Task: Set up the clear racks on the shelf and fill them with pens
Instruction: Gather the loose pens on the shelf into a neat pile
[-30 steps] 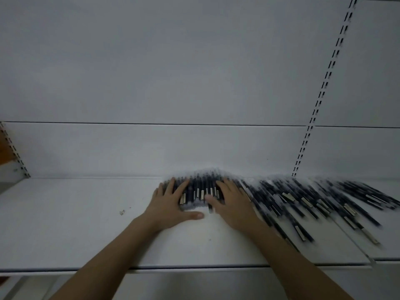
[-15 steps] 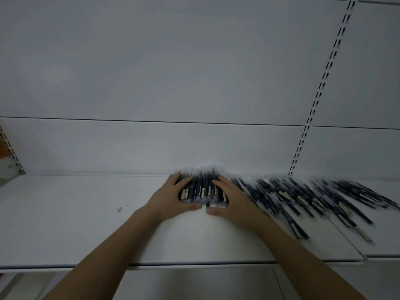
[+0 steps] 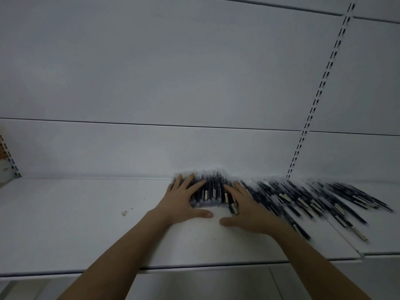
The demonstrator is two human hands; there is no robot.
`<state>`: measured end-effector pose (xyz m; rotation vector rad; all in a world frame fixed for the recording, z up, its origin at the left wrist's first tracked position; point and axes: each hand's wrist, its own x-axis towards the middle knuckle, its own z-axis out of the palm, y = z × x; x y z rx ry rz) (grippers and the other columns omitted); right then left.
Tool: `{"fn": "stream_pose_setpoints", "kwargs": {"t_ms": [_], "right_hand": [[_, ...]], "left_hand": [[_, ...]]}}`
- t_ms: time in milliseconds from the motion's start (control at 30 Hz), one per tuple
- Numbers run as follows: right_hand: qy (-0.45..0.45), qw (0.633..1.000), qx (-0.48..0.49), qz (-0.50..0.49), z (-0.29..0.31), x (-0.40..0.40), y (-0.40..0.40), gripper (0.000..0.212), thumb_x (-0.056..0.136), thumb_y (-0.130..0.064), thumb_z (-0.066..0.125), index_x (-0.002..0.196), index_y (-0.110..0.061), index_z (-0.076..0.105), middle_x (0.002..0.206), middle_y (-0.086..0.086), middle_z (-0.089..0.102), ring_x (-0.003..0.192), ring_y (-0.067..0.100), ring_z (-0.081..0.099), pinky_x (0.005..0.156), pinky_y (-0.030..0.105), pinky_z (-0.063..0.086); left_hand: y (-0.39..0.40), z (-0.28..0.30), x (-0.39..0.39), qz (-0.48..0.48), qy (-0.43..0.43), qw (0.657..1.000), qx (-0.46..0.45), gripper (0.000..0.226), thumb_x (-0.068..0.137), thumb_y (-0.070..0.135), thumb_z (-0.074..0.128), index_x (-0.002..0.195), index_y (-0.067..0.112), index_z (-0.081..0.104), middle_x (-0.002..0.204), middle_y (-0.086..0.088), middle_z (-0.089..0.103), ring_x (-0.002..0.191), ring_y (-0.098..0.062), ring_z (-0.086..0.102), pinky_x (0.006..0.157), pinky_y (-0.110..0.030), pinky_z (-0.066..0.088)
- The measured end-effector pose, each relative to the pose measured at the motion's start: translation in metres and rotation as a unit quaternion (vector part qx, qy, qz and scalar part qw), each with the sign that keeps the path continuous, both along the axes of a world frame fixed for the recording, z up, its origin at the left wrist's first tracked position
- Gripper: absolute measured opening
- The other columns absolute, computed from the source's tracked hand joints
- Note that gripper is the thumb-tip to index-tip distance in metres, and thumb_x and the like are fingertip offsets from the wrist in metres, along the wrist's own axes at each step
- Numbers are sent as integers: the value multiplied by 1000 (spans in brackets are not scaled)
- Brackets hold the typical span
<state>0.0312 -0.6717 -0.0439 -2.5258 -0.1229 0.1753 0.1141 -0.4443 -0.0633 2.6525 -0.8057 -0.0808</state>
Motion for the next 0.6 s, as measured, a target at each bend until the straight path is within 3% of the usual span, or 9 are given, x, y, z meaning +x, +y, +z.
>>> {"fn": "stream_pose_setpoints", "kwargs": {"t_ms": [133, 300, 400, 533, 600], "right_hand": [[35, 999, -40, -8, 11, -8, -15, 98, 85, -37, 76, 158, -33, 10, 166, -11, -3, 151, 15, 13, 114, 28, 24], [-13, 999, -8, -36, 6, -1, -17, 86, 82, -38, 78, 153, -32, 31, 163, -14, 15, 149, 13, 19, 115, 30, 25], [-33, 999, 4, -42, 2, 2, -18, 84, 81, -38, 78, 152, -29, 34, 162, -16, 18, 149, 11, 19, 116, 30, 24], [-59, 998, -33, -13, -8, -1, -21, 71, 94, -42, 63, 155, -27, 28, 163, -14, 17, 150, 10, 16, 119, 29, 18], [-103, 993, -56, 18, -12, -5, -27, 58, 100, -40, 53, 153, -29, 31, 160, -9, 27, 147, 12, 25, 118, 28, 23]], "left_hand": [[-7, -2, 3, 4, -7, 1000, 15, 103, 64, 90, 51, 151, 55, 7, 165, 11, -11, 150, -28, -18, 121, -57, -2], [-10, -8, 8, -16, -25, 999, 21, 111, 51, 100, 28, 151, 54, 8, 165, 12, -8, 151, -26, -15, 120, -59, -1], [-12, -9, 9, -26, -40, 999, 19, 114, 49, 102, 19, 151, 53, 10, 166, 12, -4, 152, -25, -8, 121, -57, -1], [-15, -11, 8, -22, -41, 999, 11, 116, 46, 105, 12, 150, 54, 12, 166, 12, -3, 152, -24, -6, 121, -57, -1], [-19, -10, 6, -17, -35, 999, 3, 117, 46, 106, 13, 150, 54, 13, 166, 11, -2, 152, -24, -7, 121, -56, -1]]}}
